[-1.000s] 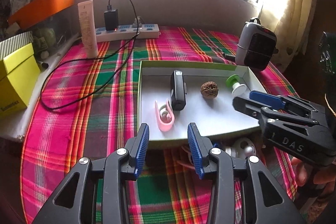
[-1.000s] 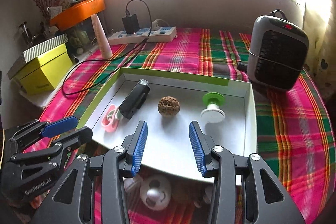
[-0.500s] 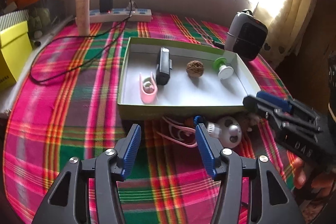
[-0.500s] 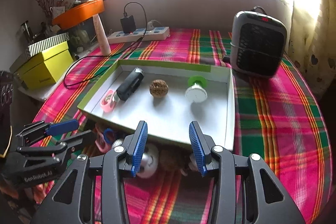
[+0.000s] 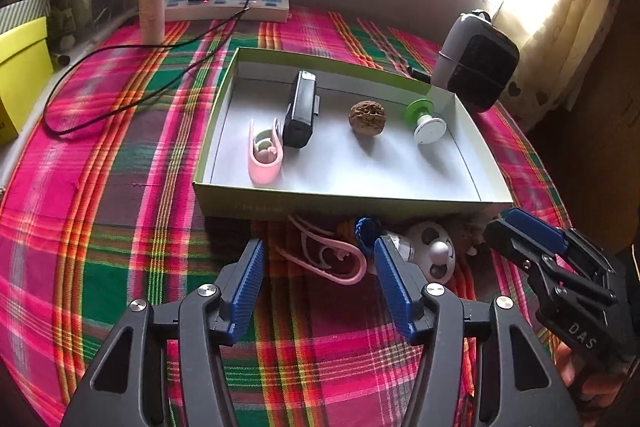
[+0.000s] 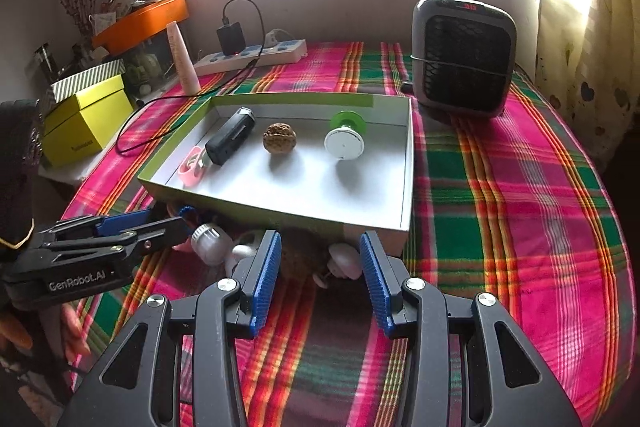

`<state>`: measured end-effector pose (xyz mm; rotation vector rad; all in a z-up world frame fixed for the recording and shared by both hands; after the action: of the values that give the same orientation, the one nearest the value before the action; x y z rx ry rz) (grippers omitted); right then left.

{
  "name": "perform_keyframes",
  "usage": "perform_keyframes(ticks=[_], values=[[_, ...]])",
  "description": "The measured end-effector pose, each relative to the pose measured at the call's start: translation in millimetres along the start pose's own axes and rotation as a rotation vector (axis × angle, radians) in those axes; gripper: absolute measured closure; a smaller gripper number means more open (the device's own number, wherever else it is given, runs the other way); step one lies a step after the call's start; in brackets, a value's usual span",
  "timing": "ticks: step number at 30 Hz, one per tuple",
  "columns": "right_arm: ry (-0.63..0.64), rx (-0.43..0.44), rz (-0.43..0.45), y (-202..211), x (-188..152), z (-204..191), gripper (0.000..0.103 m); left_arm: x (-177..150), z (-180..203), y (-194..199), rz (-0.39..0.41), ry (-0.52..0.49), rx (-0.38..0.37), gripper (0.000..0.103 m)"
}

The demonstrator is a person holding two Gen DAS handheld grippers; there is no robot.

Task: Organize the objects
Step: 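Withdraw both tools from the box toward the remaining items, then grasp the pink curved hook with the left tool while the right tool approaches the white jar lid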

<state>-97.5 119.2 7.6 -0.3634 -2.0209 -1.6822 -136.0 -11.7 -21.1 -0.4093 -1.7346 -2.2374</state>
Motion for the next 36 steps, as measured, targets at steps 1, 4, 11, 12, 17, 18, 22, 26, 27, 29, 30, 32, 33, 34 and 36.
perform_keyframes(ticks=[1, 4, 11, 12, 17, 18, 22, 26, 27, 29, 30, 32, 33, 34, 36], values=[[0.002, 0.003, -0.001, 0, 0, -1, 0.06, 0, -1, -1, -0.003, 0.003, 0.001, 0.047], [0.005, 0.009, -0.003, -1, -2, -1, 0.06, -1, -3, -8, -0.031, 0.018, 0.018, 0.047], [0.0, 0.018, -0.004, -1, -4, 0, 0.06, -5, -7, -6, -0.039, 0.001, 0.07, 0.047], [0.001, 0.019, -0.004, -1, -4, 0, 0.06, -6, -8, -6, -0.04, 0.001, 0.071, 0.047], [0.002, 0.021, -0.011, -3, -6, -2, 0.06, -10, -11, -4, -0.043, 0.0, 0.083, 0.047], [0.004, 0.021, -0.013, -3, -6, -3, 0.06, -11, -12, -3, -0.044, -0.003, 0.087, 0.047], [0.019, 0.022, -0.02, -5, -8, -7, 0.06, -17, -18, 0, -0.046, -0.015, 0.117, 0.047], [0.033, 0.027, -0.026, -7, -9, -13, 0.06, -21, -30, 4, -0.044, 0.001, 0.139, 0.047], [0.036, 0.029, -0.027, -8, -10, -14, 0.06, -22, -33, 5, -0.043, 0.005, 0.142, 0.047], [0.041, 0.031, -0.028, -8, -10, -16, 0.06, -22, -38, 6, -0.041, 0.014, 0.147, 0.047], [0.047, 0.033, -0.027, -7, -11, -18, 0.06, -23, -39, 7, -0.04, 0.015, 0.147, 0.047], [0.061, 0.039, -0.025, -7, -12, -23, 0.06, -24, -42, 8, -0.039, 0.018, 0.147, 0.047], [0.069, 0.043, -0.025, -7, -12, -25, 0.06, -25, -43, 8, -0.037, 0.018, 0.144, 0.047], [0.084, 0.049, -0.028, -8, -13, -29, 0.06, -25, -43, 9, -0.035, 0.017, 0.141, 0.047], [0.104, 0.056, -0.036, -9, -15, -35, 0.06, -25, -44, 9, -0.03, 0.014, 0.132, 0.047]])
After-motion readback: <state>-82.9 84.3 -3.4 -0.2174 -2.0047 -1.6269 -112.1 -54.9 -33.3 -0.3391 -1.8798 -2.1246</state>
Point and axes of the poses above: each gripper's, at about its wrist camera, not at the fingertips, and y roughly against the way its jaws point, z to its right, x to its top, the point moved 5 cm from there along -y, roughly the way its jaws point, and after that the axes turned 12 degrees about -z, right-handed, at the moved point
